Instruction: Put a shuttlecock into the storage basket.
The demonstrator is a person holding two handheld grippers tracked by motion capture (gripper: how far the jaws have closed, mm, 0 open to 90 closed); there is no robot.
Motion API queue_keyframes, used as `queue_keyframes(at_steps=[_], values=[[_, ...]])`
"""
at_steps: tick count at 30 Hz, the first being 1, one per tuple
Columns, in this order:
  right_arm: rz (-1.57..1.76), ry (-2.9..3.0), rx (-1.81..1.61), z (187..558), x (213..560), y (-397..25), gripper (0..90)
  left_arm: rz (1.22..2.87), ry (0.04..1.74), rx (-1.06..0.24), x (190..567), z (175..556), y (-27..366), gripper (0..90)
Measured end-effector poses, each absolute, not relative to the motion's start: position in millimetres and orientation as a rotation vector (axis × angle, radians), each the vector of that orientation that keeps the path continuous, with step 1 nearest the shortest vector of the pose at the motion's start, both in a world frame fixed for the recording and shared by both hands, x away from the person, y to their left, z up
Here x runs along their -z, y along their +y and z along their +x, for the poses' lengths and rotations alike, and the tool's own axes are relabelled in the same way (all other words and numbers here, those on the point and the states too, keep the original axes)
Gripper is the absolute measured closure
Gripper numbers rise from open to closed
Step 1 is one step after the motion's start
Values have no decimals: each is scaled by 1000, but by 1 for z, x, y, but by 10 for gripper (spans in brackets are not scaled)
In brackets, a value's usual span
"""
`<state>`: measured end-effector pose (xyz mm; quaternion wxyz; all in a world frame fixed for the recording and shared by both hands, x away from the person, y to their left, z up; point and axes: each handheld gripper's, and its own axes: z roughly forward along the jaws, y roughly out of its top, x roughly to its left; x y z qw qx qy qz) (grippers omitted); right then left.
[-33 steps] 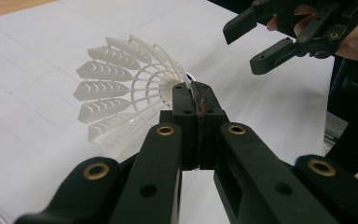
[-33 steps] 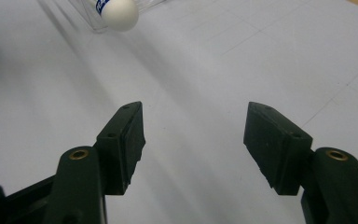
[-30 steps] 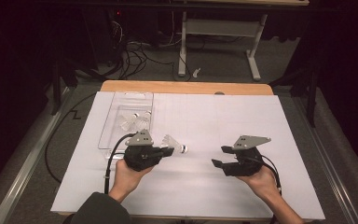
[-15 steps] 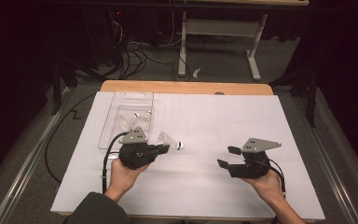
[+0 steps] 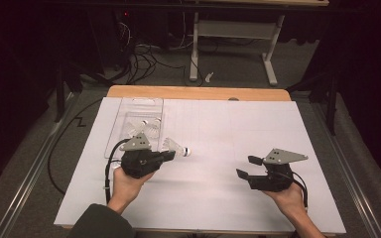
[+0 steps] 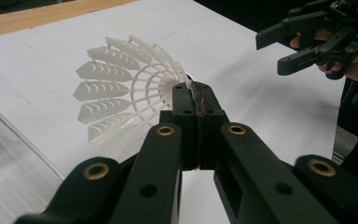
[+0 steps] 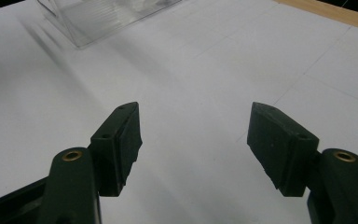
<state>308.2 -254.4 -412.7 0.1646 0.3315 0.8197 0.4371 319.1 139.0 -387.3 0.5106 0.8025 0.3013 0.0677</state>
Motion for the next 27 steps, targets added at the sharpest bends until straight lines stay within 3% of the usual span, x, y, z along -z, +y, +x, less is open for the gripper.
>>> queue_keyframes(at_steps=[27], values=[[1000, 2269, -1293, 302, 419, -274, 343, 1869, 819, -213, 379, 318, 172, 897]])
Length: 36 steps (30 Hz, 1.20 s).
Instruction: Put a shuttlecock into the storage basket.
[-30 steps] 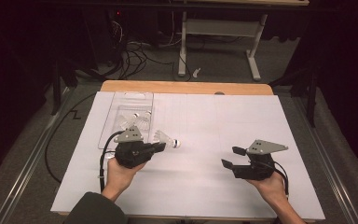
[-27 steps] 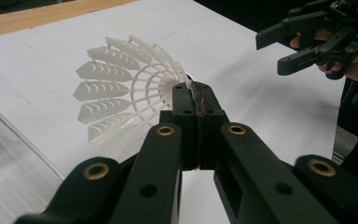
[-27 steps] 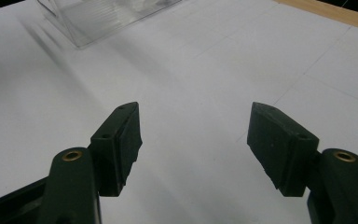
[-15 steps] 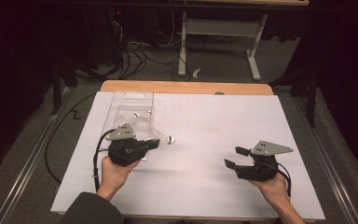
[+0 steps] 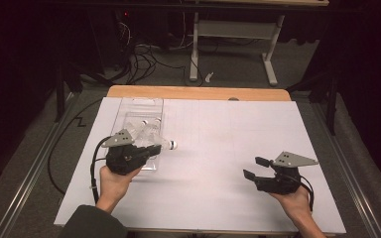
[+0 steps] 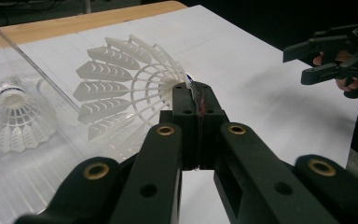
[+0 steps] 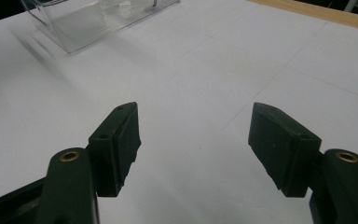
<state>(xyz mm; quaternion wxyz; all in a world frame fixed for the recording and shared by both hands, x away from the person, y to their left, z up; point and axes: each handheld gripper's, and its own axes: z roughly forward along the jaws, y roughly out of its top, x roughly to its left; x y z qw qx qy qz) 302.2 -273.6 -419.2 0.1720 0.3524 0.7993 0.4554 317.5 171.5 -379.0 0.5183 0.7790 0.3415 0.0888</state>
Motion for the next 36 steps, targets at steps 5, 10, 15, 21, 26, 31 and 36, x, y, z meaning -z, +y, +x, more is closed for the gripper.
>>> queue_keyframes(at_steps=[5, 10, 15, 21, 26, 31, 36], values=[[1016, 2260, -1293, 301, 421, -276, 341, 1862, 832, -219, 379, 318, 177, 897], [1014, 2253, -1299, 300, 421, -278, 340, 1853, 848, -226, 378, 318, 182, 897], [1022, 2245, -1302, 300, 423, -279, 340, 1843, 864, -233, 377, 318, 187, 897], [1027, 2237, -1304, 299, 423, -281, 339, 1834, 882, -244, 377, 318, 192, 897], [1028, 2231, -1306, 298, 424, -283, 339, 1823, 898, -257, 376, 320, 197, 897], [1027, 2224, -1307, 297, 425, -284, 340, 1808, 920, -279, 375, 321, 204, 897], [1037, 2218, -1307, 297, 425, -286, 340, 1811, 947, -301, 375, 323, 211, 896]])
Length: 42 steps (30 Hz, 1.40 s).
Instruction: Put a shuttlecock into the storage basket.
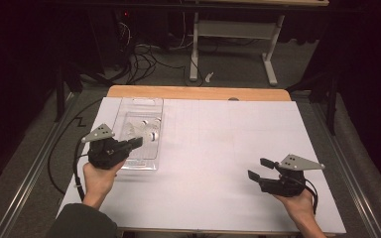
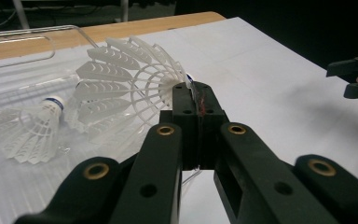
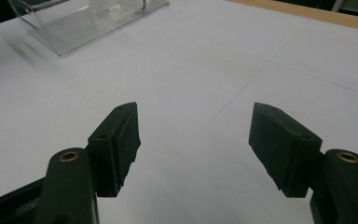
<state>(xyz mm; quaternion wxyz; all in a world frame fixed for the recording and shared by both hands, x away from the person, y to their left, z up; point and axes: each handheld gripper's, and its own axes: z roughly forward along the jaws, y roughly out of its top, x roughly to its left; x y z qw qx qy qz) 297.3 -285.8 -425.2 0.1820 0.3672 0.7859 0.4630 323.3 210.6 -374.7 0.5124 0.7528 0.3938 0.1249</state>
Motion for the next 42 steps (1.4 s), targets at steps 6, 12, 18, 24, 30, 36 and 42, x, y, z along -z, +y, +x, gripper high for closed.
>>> queue_keyframes(at_steps=[6, 12, 18, 24, 30, 36, 42], values=[[1033, 2211, -1312, 297, 425, -287, 340, 1816, 980, -318, 377, 329, 215, 897], [1039, 2206, -1314, 297, 425, -289, 339, 1823, 1010, -326, 379, 336, 216, 896], [1042, 2197, -1317, 296, 425, -291, 339, 1823, 1034, -333, 382, 343, 217, 896], [1041, 2187, -1321, 295, 424, -292, 338, 1823, 1049, -332, 384, 347, 217, 896], [1051, 2166, -1335, 292, 426, -296, 332, 1830, 1058, -328, 386, 350, 217, 896], [1056, 2152, -1341, 290, 427, -299, 326, 1833, 1069, -325, 388, 352, 218, 895], [1059, 2145, -1349, 289, 428, -300, 315, 1841, 1086, -320, 390, 356, 218, 895]])
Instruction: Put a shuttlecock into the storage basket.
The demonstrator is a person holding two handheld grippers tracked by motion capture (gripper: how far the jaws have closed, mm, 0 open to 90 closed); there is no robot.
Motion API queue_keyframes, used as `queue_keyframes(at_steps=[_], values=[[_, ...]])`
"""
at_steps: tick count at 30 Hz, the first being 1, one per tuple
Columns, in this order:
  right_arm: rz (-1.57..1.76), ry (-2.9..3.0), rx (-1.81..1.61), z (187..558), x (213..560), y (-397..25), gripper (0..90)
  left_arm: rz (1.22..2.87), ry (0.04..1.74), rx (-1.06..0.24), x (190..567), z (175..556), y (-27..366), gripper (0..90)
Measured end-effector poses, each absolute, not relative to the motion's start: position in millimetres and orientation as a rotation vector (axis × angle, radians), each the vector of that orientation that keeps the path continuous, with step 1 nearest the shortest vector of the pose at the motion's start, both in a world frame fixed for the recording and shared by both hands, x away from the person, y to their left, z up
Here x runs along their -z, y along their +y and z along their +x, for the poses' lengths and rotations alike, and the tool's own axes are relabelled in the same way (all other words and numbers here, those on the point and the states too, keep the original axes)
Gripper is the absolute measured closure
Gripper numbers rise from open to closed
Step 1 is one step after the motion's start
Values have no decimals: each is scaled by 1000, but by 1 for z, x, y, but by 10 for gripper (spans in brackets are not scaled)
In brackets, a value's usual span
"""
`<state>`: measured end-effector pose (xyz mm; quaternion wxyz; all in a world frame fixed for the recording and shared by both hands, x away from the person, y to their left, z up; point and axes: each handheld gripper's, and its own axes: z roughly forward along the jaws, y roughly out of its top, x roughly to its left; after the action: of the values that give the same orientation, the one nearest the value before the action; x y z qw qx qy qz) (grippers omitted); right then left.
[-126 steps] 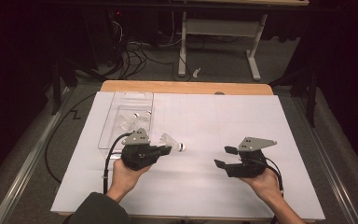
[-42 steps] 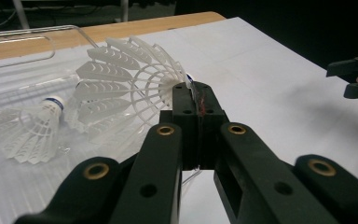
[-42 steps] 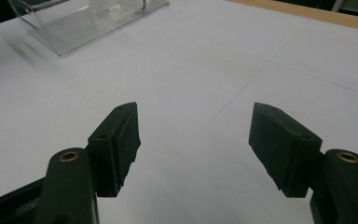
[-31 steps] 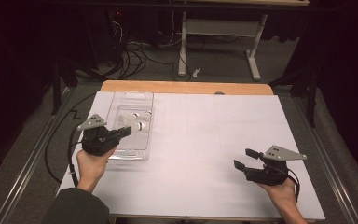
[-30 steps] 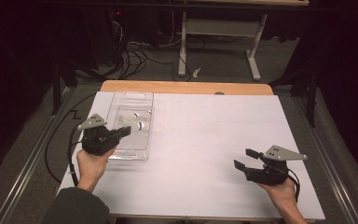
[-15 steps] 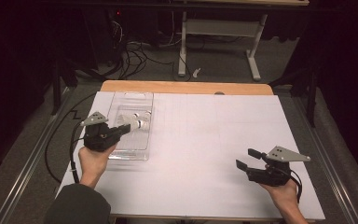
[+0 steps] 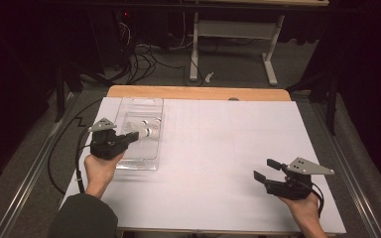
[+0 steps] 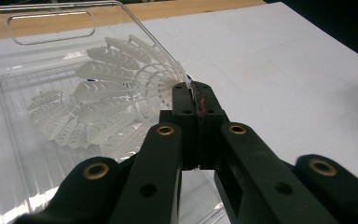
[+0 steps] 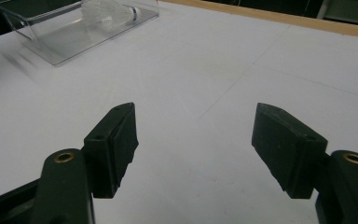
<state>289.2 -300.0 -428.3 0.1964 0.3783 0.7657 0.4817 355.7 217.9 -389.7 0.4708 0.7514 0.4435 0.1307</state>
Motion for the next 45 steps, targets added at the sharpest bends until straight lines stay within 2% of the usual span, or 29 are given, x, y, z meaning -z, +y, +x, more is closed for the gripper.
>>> queue_keyframes(at_steps=[25, 27, 28, 31, 45], values=[[1066, 2139, -1348, 289, 431, -301, 313, 1894, 1135, -329, 393, 376, 212, 886], [1067, 2138, -1347, 289, 431, -301, 312, 1891, 1138, -341, 394, 377, 211, 846], [1068, 2137, -1348, 289, 431, -301, 312, 1889, 1139, -349, 393, 377, 211, 778], [1072, 2135, -1348, 289, 431, -302, 312, 1887, 1132, -356, 392, 376, 210, 689], [1073, 2137, -1348, 289, 431, -302, 313, 1857, 1137, -441, 386, 367, 210, 470]])
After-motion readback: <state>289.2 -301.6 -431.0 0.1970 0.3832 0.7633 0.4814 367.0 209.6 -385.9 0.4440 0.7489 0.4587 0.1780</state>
